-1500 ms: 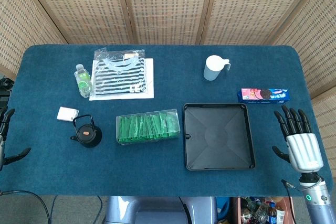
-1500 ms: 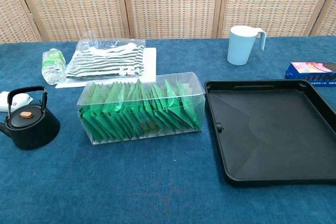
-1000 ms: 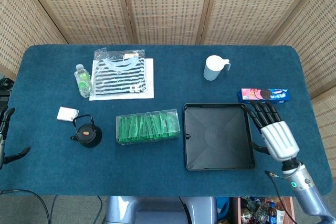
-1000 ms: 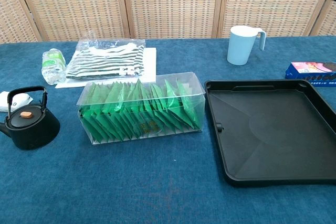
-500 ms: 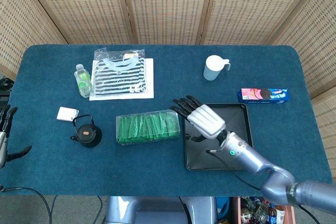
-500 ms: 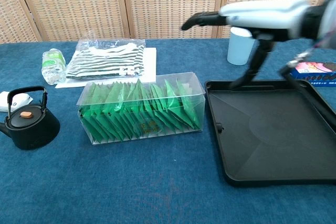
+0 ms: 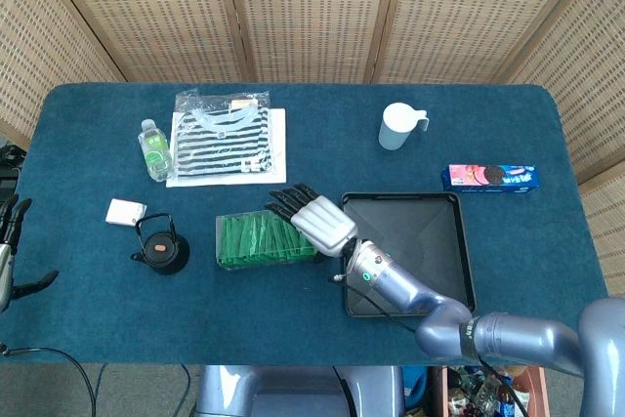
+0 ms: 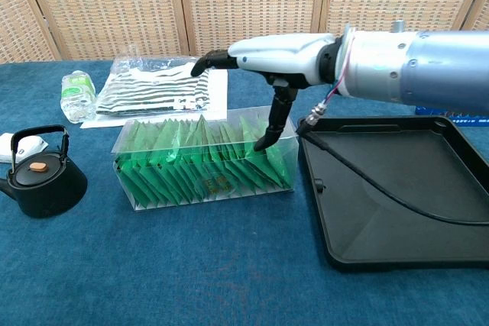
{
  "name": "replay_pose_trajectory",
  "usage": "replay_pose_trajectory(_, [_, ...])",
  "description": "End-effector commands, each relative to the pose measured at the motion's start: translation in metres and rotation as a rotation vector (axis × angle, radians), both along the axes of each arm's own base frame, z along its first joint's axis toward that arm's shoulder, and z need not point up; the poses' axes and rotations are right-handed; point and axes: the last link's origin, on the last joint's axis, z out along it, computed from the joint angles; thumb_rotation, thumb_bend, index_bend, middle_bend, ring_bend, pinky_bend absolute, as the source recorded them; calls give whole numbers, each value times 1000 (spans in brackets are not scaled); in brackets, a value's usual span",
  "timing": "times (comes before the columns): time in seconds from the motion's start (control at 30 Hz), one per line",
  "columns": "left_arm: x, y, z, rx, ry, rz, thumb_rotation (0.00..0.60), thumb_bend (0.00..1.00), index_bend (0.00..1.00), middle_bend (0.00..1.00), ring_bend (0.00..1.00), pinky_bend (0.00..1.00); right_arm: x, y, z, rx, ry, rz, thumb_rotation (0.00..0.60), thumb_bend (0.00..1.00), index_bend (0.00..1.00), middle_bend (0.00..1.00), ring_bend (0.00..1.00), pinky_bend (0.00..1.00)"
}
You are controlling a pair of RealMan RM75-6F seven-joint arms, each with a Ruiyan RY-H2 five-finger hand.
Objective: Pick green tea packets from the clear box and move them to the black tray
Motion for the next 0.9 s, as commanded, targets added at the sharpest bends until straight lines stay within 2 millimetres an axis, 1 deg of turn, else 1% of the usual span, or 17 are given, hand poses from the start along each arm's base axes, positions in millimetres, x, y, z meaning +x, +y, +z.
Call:
replay_pose_trajectory(0.03, [0, 0, 0, 0, 0, 0, 600, 93, 0, 0, 0, 0, 4, -4, -8, -13, 21, -1, 600, 257, 110, 6, 0, 44])
replay_pose_trajectory(0.2, [-1, 0, 1, 0, -3, 3, 600, 94, 0, 0, 0, 0, 4, -3, -18, -15, 54, -5, 600, 271, 110, 6, 0, 44])
replay_pose_trajectory(0.47, [-1, 1, 0, -2, -5, 5, 600, 93, 0, 0, 0, 0, 5, -3, -23, -22, 69, -3, 600, 299, 115, 6, 0, 58])
replay_pose_trajectory(0.63, [-1, 1, 0, -1, -5, 5, 600, 94, 0, 0, 0, 0, 4, -5, -26, -36, 71, -8, 600, 404, 177, 22, 0, 76])
replay_pose_trajectory(0.8, [-1, 1, 1, 1, -8, 6, 600, 94, 0, 0, 0, 0, 5, -7, -29, -63, 56, -2, 600, 553, 283, 57, 0, 97])
replay_pose_trajectory(0.9, [-2, 1, 1, 0, -11, 7, 600, 94, 0, 0, 0, 0, 11, -10, -25, -74, 10, -5, 600, 593, 303, 67, 0, 100])
